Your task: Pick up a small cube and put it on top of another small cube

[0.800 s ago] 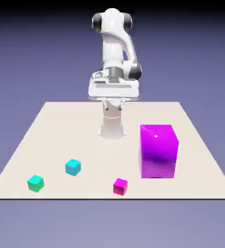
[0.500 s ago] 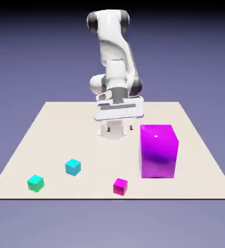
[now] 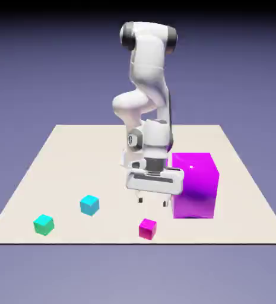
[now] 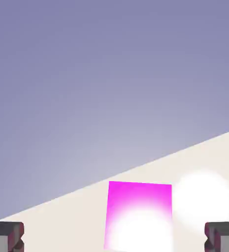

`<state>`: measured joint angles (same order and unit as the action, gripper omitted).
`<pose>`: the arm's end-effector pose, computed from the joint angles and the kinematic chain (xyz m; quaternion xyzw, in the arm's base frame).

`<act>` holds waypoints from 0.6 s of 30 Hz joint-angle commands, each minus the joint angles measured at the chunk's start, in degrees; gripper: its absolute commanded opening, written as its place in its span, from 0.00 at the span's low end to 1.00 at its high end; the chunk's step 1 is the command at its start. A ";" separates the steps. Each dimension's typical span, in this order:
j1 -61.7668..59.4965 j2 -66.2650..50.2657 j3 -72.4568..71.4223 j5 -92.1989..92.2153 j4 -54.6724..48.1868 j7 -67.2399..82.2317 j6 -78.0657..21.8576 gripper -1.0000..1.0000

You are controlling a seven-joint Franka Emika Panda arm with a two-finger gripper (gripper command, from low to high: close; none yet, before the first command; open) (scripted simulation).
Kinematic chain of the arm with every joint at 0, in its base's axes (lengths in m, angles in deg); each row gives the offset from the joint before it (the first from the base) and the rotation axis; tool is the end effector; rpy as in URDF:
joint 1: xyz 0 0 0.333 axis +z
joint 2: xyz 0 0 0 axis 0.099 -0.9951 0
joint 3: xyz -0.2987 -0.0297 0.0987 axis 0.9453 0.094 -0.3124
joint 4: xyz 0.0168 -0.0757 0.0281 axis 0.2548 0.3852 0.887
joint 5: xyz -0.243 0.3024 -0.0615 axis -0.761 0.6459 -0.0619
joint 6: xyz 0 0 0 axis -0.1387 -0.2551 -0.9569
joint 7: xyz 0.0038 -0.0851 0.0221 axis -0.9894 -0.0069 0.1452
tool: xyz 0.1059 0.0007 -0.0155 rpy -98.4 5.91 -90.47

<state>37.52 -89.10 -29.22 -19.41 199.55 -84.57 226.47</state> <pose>0.4517 0.0605 0.2007 -0.8129 0.5487 -0.1867 0.0569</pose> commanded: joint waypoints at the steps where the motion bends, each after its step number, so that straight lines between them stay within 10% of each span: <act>1: 1.69 -1.98 1.58 -1.20 -0.47 -2.50 0.40 0.50; 11: -4.23 -18.90 -3.94 -0.98 -7.85 -7.87 9.07 0.50; 12: -4.23 -18.90 -3.94 -0.98 -7.85 -7.88 9.07 0.00; 18: 1.85 -8.53 1.73 -2.37 -2.91 -6.49 3.13 0.00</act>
<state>39.37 -97.64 -27.50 -21.80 196.64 -91.08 229.65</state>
